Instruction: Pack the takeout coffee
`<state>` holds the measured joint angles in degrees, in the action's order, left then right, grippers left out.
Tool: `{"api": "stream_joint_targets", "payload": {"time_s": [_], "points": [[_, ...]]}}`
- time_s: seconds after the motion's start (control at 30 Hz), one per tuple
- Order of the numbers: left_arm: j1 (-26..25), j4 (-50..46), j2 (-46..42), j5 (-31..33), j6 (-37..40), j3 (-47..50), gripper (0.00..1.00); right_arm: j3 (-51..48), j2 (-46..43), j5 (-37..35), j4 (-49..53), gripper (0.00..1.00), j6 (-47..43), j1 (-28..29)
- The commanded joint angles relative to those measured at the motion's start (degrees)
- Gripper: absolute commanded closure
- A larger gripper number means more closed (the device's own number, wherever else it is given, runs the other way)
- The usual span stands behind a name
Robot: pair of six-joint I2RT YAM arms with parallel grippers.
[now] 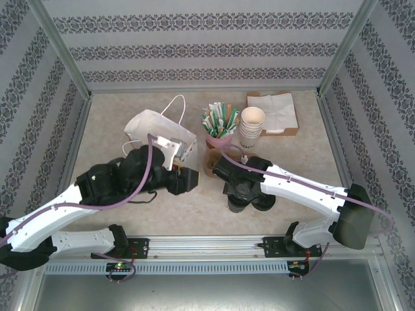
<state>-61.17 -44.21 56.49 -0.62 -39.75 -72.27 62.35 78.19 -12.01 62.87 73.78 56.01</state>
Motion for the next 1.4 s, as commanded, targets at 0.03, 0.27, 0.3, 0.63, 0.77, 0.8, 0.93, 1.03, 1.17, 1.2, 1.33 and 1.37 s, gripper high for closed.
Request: {"api": "stream_joint_targets", "payload": {"time_s": [0.03, 0.27, 0.3, 0.63, 0.77, 0.8, 0.93, 1.03, 1.17, 1.2, 1.33, 1.37], "points": [[-2.37, 6.39, -6.07, 2.65, -8.24, 6.94, 0.47, 1.66, -0.13, -1.15, 2.77, 0.29, 9.71, 0.18], [-3.41, 18.18, -15.42, 1.61, -19.77, 27.55, 0.47, -2.09, -2.24, -3.45, 0.51, 0.29, 20.2, 1.71], [-4.04, 22.04, -15.15, 0.97, -22.06, 30.0, 0.47, -1.83, -2.2, -4.11, 1.13, 0.29, 21.43, 1.9], [-11.15, 54.67, -5.08, 7.03, -29.04, 46.99, 0.42, -0.37, 0.5, -3.81, 2.78, 0.27, 29.83, 3.4], [-11.43, 66.18, 2.99, 7.53, -27.62, 48.98, 0.4, -0.2, 1.24, -3.81, 2.57, 0.26, 30.45, 3.47], [-11.43, 69.22, 5.31, 7.4, -27.63, 49.26, 0.4, -0.17, 1.3, -3.75, 2.44, 0.26, 30.38, 3.49], [-11.47, 81.88, 13.1, 8.21, -29.28, 50.66, 0.39, 0.24, 1.84, -3.11, 2.52, 0.26, 30.24, 3.49], [-11.52, 86.41, 17.36, 7.9, -29.07, 49.41, 0.38, 0.45, 2.29, -2.78, 2.1, 0.26, 30.37, 3.45], [-11.52, 90.81, 20.38, 9.62, -30.41, 49.93, 0.38, 1.28, 3.31, -2.34, 1.99, 0.26, 29.68, 3.49], [-11.52, 91.83, 21.08, 9.89, -30.72, 50.16, 0.38, 1.28, 3.43, -2.27, 1.83, 0.25, 29.51, 3.49], [-11.44, 94.59, 24.05, 10.27, -31.16, 49.59, 0.39, 0.61, 3.45, -1.66, 0.39, 0.25, 29.23, 3.49], [-11.43, 95.79, 24.78, 10.29, -31.43, 49.69, 0.39, 0.59, 3.45, -1.61, 0.41, 0.25, 29.23, 3.49]]}}
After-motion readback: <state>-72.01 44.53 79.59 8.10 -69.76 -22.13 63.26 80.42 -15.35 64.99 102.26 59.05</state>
